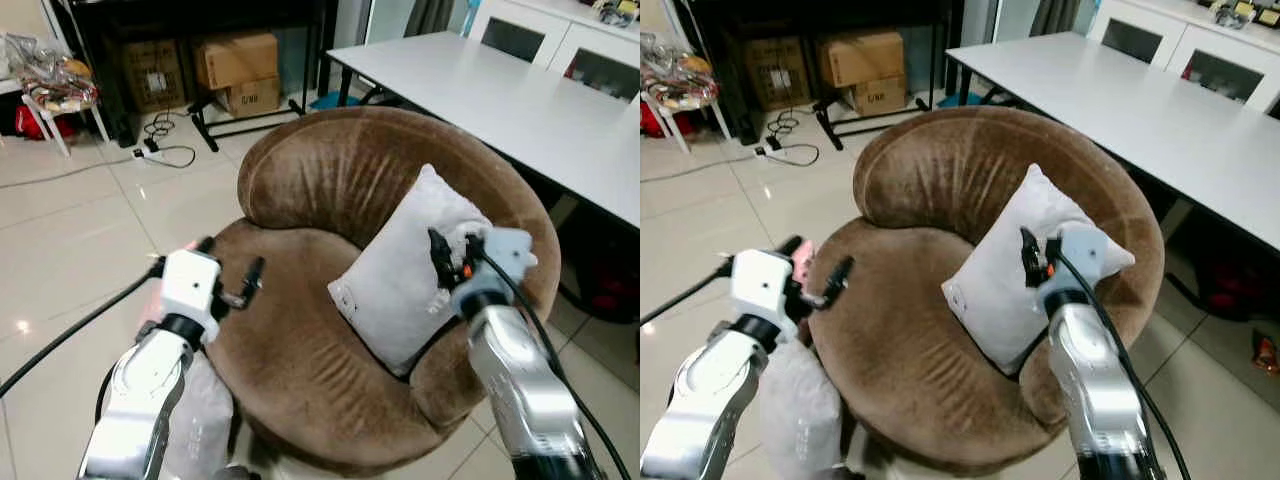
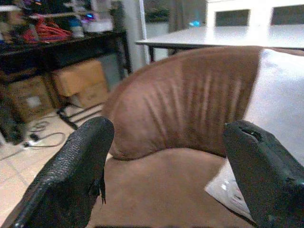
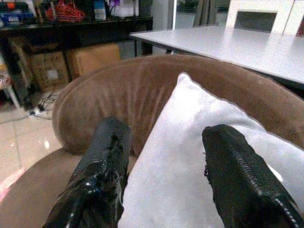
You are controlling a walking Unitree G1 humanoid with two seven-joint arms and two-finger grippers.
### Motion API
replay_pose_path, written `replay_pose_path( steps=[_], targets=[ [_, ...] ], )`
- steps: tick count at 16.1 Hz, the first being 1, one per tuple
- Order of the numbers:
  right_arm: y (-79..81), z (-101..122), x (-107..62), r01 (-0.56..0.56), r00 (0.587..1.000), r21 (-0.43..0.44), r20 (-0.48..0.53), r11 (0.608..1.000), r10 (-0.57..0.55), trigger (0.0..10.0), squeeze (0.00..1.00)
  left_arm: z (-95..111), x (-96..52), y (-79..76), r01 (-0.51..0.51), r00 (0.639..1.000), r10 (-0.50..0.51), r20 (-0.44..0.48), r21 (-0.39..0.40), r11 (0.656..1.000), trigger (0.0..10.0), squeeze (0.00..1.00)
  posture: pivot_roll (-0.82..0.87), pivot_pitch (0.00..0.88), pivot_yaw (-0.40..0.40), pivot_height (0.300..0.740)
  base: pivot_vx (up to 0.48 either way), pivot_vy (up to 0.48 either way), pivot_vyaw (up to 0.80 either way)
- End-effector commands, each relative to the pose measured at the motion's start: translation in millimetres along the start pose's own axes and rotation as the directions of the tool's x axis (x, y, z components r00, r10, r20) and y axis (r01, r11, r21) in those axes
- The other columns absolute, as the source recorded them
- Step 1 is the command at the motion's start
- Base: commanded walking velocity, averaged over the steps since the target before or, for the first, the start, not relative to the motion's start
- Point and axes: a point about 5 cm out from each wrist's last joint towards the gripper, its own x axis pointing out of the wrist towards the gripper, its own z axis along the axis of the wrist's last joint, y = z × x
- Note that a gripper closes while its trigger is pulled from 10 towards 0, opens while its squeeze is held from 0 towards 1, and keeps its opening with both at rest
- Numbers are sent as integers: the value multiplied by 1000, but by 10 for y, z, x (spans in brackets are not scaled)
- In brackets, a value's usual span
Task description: Move the pillow to the sofa from floor
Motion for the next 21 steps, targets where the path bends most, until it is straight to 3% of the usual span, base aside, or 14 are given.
replay_pose_path(
  steps=[1,5,18,21],
  targets=[
    [-47,-15,-57,1,999,36,-52,999,1,10000,0,23,-15,1,-34,999,34,11,12,999,10000,0,-30,0,-75,740,0,0,0],
    [-10,-80,-85,-30,994,-14,-107,999,28,10000,0,16,-30,-11,-41,999,41,8,13,999,10000,0,-19,0,-83,740,0,0,0],
    [17,-43,-90,-63,989,-25,-136,998,59,10000,0,11,-48,-30,-46,999,46,17,2,999,10000,0,-12,0,-95,740,0,0,0],
    [14,-43,-85,-63,989,-31,-135,998,58,10000,0,14,-43,-32,-47,999,47,21,3,999,10000,0,-10,0,-96,740,-249,0,0]
  ],
)
